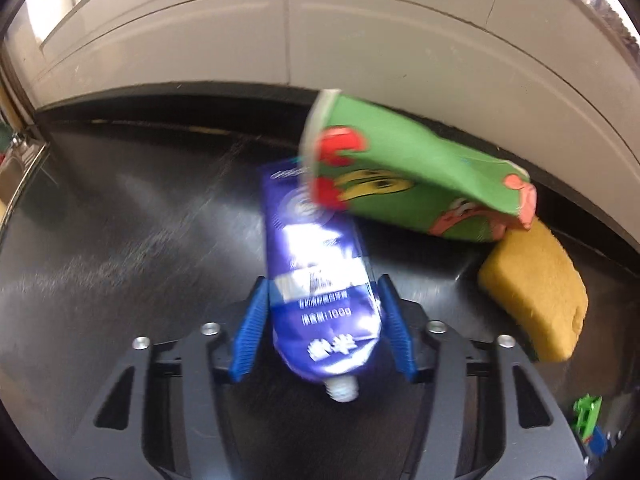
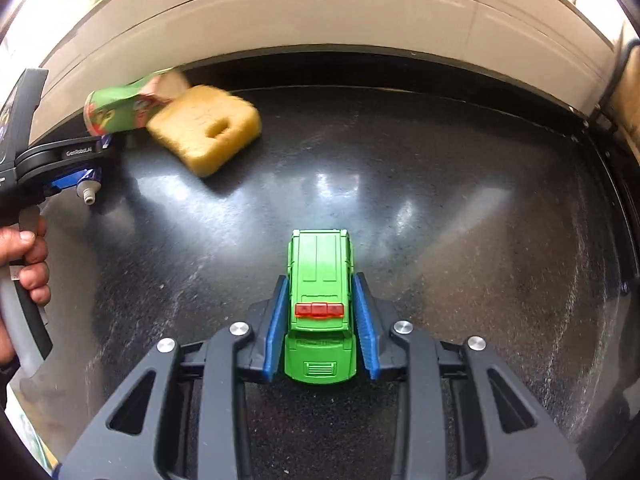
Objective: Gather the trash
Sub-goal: 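Grasp the blue toothpaste tube with the left tool while the right tool grasps the green toy car, then carry the tube and toy car over the bin with both tools, then open both tools over the bin to drop the tube and toy car, then return both tools to the counter, then grasp the green paper cup with the left tool while the right tool grasps the yellow sponge, then carry cup and sponge over the bin and open both tools, then return both tools to the counter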
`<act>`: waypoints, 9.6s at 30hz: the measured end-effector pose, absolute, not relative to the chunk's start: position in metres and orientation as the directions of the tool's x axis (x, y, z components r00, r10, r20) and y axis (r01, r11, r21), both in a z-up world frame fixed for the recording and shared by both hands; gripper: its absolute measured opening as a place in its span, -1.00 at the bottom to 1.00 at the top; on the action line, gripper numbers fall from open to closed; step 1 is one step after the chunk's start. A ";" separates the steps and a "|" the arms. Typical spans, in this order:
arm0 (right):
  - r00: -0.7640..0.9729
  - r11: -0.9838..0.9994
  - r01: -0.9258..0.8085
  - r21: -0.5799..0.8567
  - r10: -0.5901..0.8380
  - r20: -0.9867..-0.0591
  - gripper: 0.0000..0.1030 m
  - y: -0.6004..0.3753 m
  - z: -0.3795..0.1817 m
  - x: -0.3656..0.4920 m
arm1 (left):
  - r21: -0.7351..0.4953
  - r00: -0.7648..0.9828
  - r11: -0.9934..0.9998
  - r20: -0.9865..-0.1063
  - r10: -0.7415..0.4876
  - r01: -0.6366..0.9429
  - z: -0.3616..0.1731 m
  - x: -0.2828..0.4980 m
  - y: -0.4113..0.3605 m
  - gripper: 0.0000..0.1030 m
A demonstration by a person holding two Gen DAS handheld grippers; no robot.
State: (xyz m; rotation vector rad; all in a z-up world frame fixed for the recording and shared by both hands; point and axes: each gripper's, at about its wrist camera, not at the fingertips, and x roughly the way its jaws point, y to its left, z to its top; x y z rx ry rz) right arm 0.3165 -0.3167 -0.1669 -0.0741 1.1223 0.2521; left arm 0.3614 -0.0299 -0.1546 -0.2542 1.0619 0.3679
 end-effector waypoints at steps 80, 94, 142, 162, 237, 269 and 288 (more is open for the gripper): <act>-0.246 0.061 -0.959 0.275 0.296 -0.923 -0.36 0.164 -0.171 -0.115 | 0.014 0.178 0.538 -0.936 0.303 -0.843 -0.187 -0.246 0.177 -0.02; -0.256 0.042 -0.960 0.276 0.267 -0.929 -0.35 0.196 -0.183 -0.123 | -0.018 0.184 0.534 -0.948 0.259 -0.845 -0.207 -0.238 0.199 -0.02; 0.345 0.845 -0.518 0.131 0.346 -0.873 0.81 -0.274 -0.101 0.301 | 0.225 0.523 0.968 -0.841 0.136 0.109 -0.120 0.266 -0.055 0.84; 0.272 0.725 -0.684 0.081 0.356 -0.894 0.29 -0.228 -0.175 0.441 | 0.303 0.578 0.864 -0.816 0.018 0.401 -0.147 0.433 -0.064 0.63; -0.196 -0.003 -0.978 0.207 0.332 -0.923 0.13 0.170 -0.171 -0.107 | -0.001 0.160 0.476 -0.943 0.294 -0.879 -0.186 -0.253 0.184 -0.34; -0.214 0.003 -0.975 0.222 0.261 -0.941 0.68 0.203 -0.187 -0.105 | -0.067 0.211 0.470 -0.942 0.261 -0.880 -0.218 -0.260 0.228 0.73; 0.291 0.648 -0.752 0.121 0.491 -0.821 0.86 -0.059 -0.024 0.116 | -0.032 0.428 0.822 -0.864 0.263 -0.569 -0.085 -0.063 0.148 0.86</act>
